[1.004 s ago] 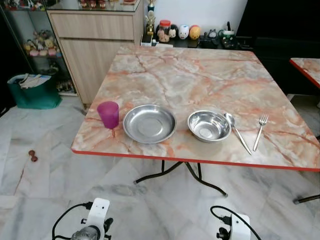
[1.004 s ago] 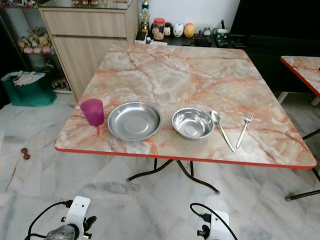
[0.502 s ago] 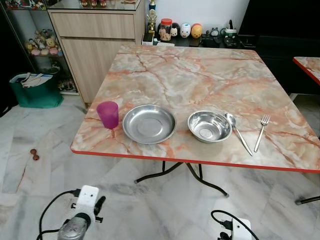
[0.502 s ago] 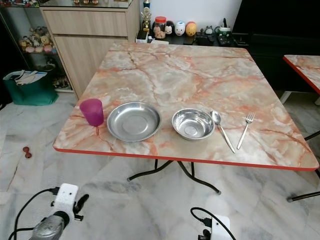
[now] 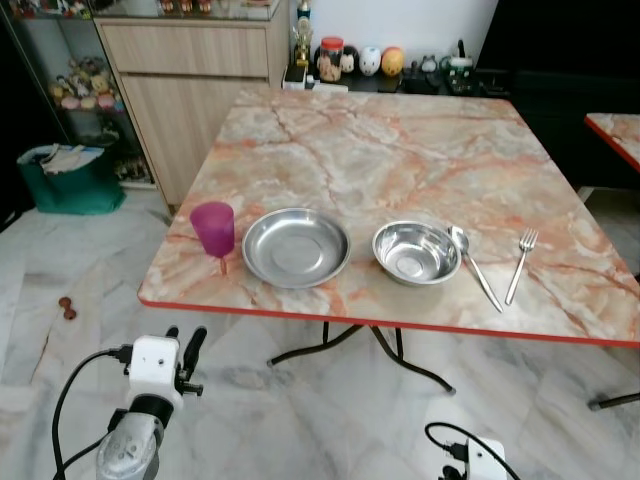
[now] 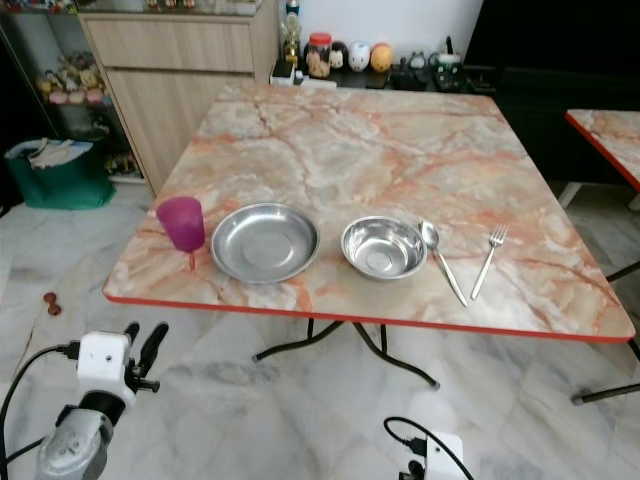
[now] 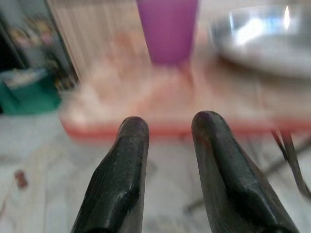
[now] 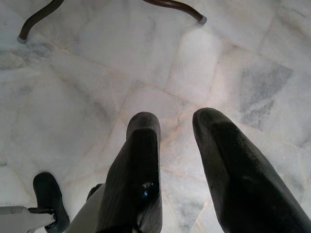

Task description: Setting the table

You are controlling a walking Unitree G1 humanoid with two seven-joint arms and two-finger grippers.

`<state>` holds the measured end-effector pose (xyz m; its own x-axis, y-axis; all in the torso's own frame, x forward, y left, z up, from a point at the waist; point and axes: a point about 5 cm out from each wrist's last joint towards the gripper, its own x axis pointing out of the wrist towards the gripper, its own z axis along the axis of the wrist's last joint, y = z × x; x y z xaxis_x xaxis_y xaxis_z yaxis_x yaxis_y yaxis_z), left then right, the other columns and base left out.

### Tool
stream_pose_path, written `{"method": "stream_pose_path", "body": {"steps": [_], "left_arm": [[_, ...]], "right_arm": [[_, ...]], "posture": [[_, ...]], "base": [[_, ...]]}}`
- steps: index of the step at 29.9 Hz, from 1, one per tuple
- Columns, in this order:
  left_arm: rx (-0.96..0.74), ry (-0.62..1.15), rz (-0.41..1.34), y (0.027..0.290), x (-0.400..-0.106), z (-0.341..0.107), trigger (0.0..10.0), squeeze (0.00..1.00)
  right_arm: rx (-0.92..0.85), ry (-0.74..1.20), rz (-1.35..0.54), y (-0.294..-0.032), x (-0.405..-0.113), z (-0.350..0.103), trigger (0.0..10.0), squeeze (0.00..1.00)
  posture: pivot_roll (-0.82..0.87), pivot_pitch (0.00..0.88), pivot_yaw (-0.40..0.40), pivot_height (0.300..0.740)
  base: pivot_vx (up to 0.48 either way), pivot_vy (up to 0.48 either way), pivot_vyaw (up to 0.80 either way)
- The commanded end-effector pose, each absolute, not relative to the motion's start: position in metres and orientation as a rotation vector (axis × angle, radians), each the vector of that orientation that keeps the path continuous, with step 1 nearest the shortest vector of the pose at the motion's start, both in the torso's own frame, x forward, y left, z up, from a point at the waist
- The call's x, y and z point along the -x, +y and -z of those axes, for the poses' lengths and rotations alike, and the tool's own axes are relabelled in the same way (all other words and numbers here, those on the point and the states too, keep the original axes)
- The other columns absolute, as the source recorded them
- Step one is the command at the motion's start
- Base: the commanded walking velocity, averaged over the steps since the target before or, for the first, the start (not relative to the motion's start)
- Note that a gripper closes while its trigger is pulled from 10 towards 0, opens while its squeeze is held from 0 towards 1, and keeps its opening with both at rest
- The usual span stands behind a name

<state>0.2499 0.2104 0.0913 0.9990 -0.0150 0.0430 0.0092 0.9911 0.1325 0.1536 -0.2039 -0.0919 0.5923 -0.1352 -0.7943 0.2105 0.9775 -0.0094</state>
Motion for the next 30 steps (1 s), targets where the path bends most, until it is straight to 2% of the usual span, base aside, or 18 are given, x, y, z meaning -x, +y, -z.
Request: {"method": "stream_pose_path", "body": {"steps": [1,4,10,14,16,17,18,19,25,30], "left_arm": [[-0.111,-0.081,0.005,0.207,-0.257,-0.105,10.0,0.00],[-0.096,-0.119,0.028,0.195,-0.270,-0.121,10.0,0.00],[-0.079,-0.082,0.063,0.186,-0.277,-0.122,10.0,0.00],[0.078,-0.008,0.099,0.177,-0.285,-0.126,10.0,0.00],[0.105,0.006,0.107,0.176,-0.286,-0.126,10.0,0.00],[0.114,0.015,0.107,0.175,-0.287,-0.126,10.0,0.20],[0.117,0.022,0.107,0.175,-0.287,-0.126,10.0,0.20],[0.144,0.027,0.107,0.176,-0.290,-0.128,10.0,1.00],[0.252,0.070,0.089,0.178,-0.298,-0.133,10.0,1.00],[0.242,0.089,0.142,0.170,-0.304,-0.142,10.0,1.00]], "right_arm": [[-0.082,0.917,0.204,-0.206,-0.154,0.091,10.0,0.00],[-0.087,0.925,0.207,-0.206,-0.153,0.092,10.0,0.00],[-0.092,0.936,0.213,-0.207,-0.149,0.094,10.0,0.00],[-0.093,0.951,0.219,-0.208,-0.142,0.096,10.0,0.00],[-0.092,0.954,0.219,-0.208,-0.142,0.096,10.0,0.00],[-0.092,0.956,0.219,-0.208,-0.141,0.096,10.0,0.00],[-0.092,0.957,0.219,-0.208,-0.141,0.096,10.0,0.00],[-0.092,0.960,0.218,-0.208,-0.140,0.097,10.0,0.00],[-0.091,0.964,0.201,-0.201,-0.145,0.097,10.0,0.00],[-0.091,0.954,0.195,-0.194,-0.152,0.095,10.0,0.00]], "posture": [[0.09,0.000,-0.058,0.740],[0.08,0.000,-0.052,0.740],[0.08,0.000,-0.047,0.740],[0.08,0.000,-0.045,0.740],[0.08,0.000,-0.045,0.740],[0.08,0.000,-0.046,0.740],[0.08,0.000,-0.046,0.740],[0.08,0.000,-0.046,0.740],[0.07,0.000,-0.039,0.740],[0.07,0.000,-0.036,0.740]], "base": [[0.000,0.000,0.00],[0.000,0.000,0.00],[0.000,0.000,0.00],[0.000,0.000,0.00],[0.000,0.000,0.00],[0.000,0.000,0.00],[0.000,0.000,0.00],[0.000,0.000,0.00],[0.000,0.000,0.00],[0.000,0.000,0.00]]}}
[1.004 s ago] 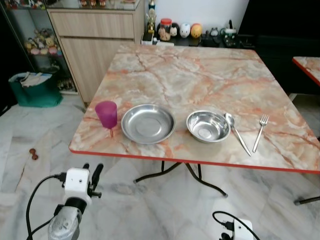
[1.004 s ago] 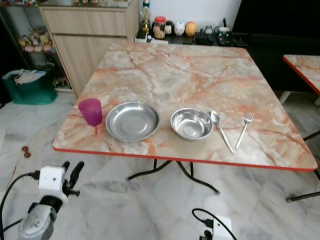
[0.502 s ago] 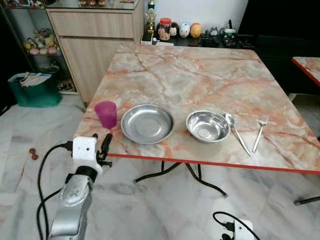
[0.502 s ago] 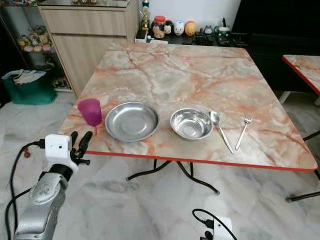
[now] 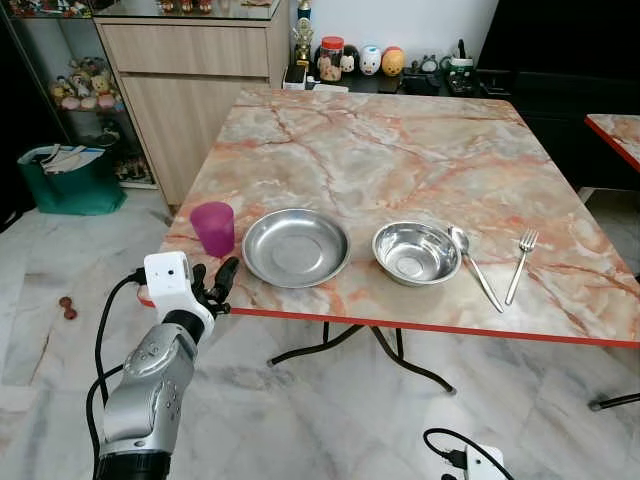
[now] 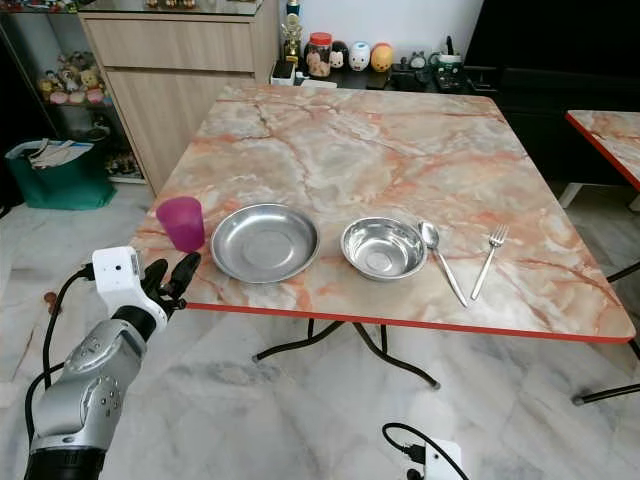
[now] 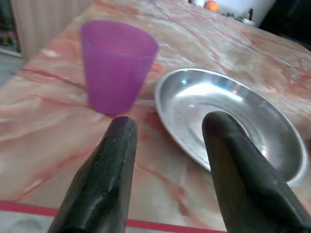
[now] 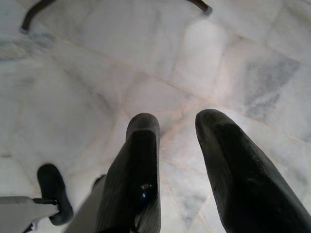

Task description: Setting the table

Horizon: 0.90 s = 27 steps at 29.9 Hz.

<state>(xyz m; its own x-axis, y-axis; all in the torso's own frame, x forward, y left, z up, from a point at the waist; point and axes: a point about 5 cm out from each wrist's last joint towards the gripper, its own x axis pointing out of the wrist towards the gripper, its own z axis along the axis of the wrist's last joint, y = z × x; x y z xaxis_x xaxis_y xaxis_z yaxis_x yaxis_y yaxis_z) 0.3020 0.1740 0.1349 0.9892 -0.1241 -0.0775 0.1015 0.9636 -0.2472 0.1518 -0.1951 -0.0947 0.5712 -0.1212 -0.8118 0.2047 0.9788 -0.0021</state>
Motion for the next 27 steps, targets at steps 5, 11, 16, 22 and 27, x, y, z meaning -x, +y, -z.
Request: {"method": "stream_pose_path", "body": {"steps": [5,11,16,22,27], "left_arm": [[0.208,0.083,0.153,0.167,-0.305,-0.138,10.0,1.00],[0.163,0.071,0.165,0.166,-0.304,-0.140,10.0,0.00],[0.162,0.094,0.138,0.173,-0.301,-0.132,10.0,0.00],[0.151,0.088,0.094,0.178,-0.300,-0.131,10.0,0.00],[0.153,0.087,0.086,0.178,-0.300,-0.131,10.0,0.00]], "right_arm": [[-0.096,0.945,0.186,-0.182,-0.157,0.095,10.0,0.00],[-0.097,0.951,0.189,-0.182,-0.155,0.095,10.0,0.00],[-0.095,0.960,0.200,-0.192,-0.150,0.096,10.0,0.00],[-0.092,0.965,0.209,-0.201,-0.145,0.097,10.0,0.00],[-0.090,0.974,0.207,-0.201,-0.140,0.098,10.0,0.00]], "posture": [[0.06,0.000,-0.026,0.740],[0.06,0.000,-0.026,0.740],[0.07,0.000,-0.023,0.740],[0.07,0.000,-0.028,0.740],[0.07,0.000,-0.033,0.740]], "base": [[0.000,0.000,0.00],[0.000,0.000,0.00],[0.000,0.000,0.00],[0.000,-0.104,0.00],[0.000,-0.269,0.00]]}}
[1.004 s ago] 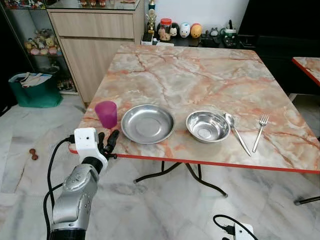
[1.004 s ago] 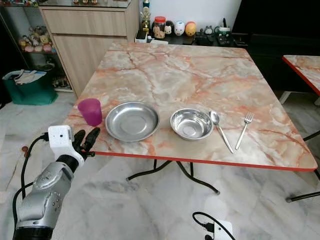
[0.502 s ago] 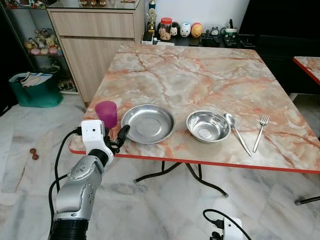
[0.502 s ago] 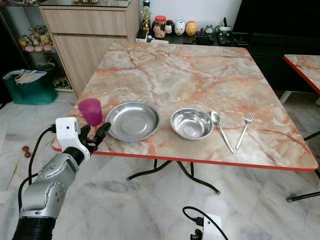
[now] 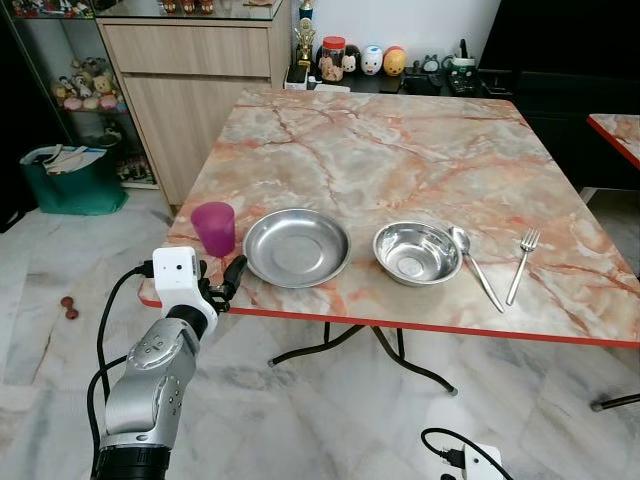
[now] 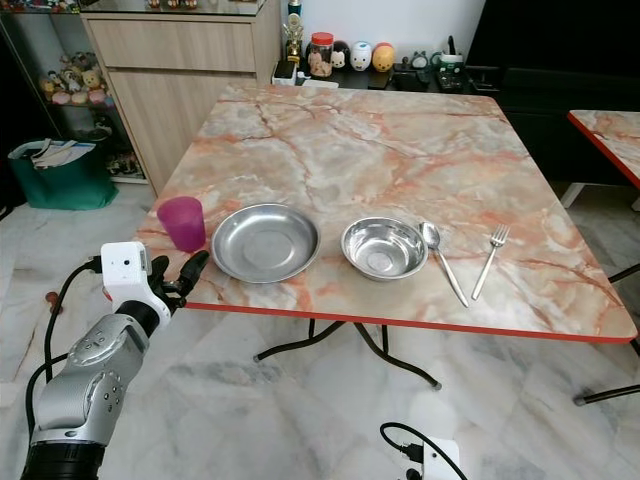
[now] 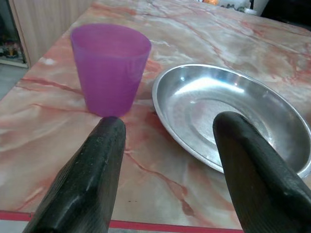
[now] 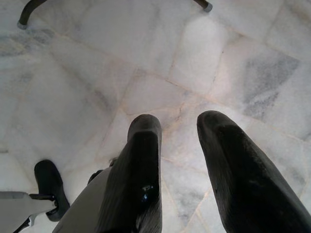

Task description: Setting the table

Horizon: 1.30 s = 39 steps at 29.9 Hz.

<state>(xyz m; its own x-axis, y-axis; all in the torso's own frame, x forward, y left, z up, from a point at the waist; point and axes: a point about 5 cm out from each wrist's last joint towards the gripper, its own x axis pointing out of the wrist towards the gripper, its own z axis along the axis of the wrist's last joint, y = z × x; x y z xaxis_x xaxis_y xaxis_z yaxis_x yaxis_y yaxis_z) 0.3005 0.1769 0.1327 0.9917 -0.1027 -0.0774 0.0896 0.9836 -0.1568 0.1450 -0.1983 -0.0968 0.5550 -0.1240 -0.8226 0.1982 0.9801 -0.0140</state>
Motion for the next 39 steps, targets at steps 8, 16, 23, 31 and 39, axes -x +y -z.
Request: {"method": "stream_pose_path", "body": {"steps": [8,16,23,31,39], "left_arm": [[0.132,0.085,0.106,0.175,-0.301,-0.131,10.0,0.00],[0.127,0.098,0.090,0.176,-0.301,-0.128,10.0,0.00],[0.130,0.100,0.078,0.176,-0.302,-0.127,10.0,0.00],[0.136,0.096,0.079,0.178,-0.302,-0.127,10.0,0.00],[0.115,0.067,0.078,0.181,-0.305,-0.131,10.0,0.00]], "right_arm": [[-0.094,0.975,0.187,-0.187,-0.142,0.099,10.0,0.00],[-0.093,0.948,0.168,-0.173,-0.148,0.098,10.0,0.00],[-0.089,0.924,0.169,-0.182,-0.152,0.095,10.0,0.00],[-0.082,0.921,0.173,-0.192,-0.152,0.094,10.0,0.00],[-0.081,0.933,0.166,-0.184,-0.153,0.095,10.0,0.00]], "posture": [[0.07,0.000,-0.035,0.740],[0.07,0.000,-0.036,0.740],[0.08,0.000,-0.038,0.740],[0.07,0.000,-0.039,0.740],[0.07,0.000,-0.040,0.740]], "base": [[0.000,-0.034,0.00],[0.000,-0.297,0.00],[0.000,0.000,0.00],[0.000,0.000,0.00],[0.000,0.000,0.00]]}}
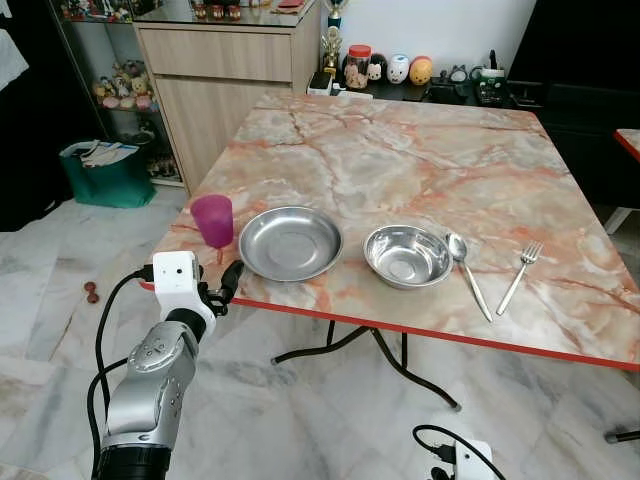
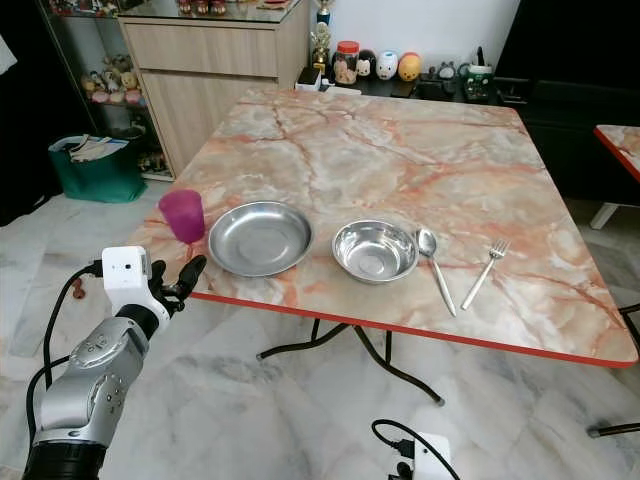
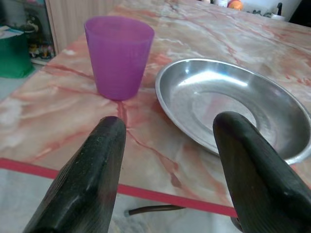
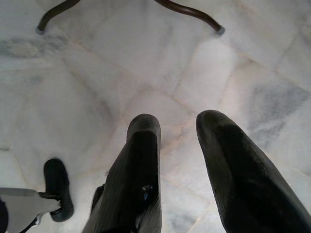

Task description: Setting the table

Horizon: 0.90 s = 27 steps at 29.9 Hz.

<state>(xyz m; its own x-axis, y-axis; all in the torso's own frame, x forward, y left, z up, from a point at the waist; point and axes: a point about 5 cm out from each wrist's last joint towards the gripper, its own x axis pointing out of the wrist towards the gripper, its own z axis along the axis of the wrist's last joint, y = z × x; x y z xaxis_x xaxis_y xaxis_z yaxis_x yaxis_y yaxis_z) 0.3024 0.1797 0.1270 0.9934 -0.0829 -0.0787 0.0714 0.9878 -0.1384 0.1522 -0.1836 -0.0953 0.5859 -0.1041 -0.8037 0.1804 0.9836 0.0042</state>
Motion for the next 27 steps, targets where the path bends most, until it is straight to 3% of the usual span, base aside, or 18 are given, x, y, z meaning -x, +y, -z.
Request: {"method": "stream_pose_path", "body": {"steps": [1,11,20,27], "left_arm": [[0.104,0.060,0.081,0.181,-0.306,-0.133,10.0,0.00],[0.092,0.066,0.108,0.174,-0.305,-0.131,10.0,0.00],[0.084,0.065,0.109,0.178,-0.306,-0.132,10.0,0.00],[0.085,0.073,0.117,0.176,-0.306,-0.130,10.0,0.00]], "right_arm": [[-0.082,0.937,0.165,-0.182,-0.153,0.095,10.0,0.00],[-0.070,1.020,0.205,-0.189,-0.133,0.103,10.0,0.00],[-0.015,1.051,0.291,-0.232,-0.102,0.104,10.0,0.00],[-0.023,1.042,0.325,-0.241,-0.095,0.103,10.0,0.00]], "posture": [[0.08,0.000,-0.041,0.740],[0.07,0.000,-0.043,0.740],[0.06,0.000,-0.037,0.740],[0.06,0.000,-0.034,0.740]], "base": [[0.000,0.000,0.00],[0.000,0.000,0.00],[0.000,0.000,0.00],[0.000,0.000,0.00]]}}
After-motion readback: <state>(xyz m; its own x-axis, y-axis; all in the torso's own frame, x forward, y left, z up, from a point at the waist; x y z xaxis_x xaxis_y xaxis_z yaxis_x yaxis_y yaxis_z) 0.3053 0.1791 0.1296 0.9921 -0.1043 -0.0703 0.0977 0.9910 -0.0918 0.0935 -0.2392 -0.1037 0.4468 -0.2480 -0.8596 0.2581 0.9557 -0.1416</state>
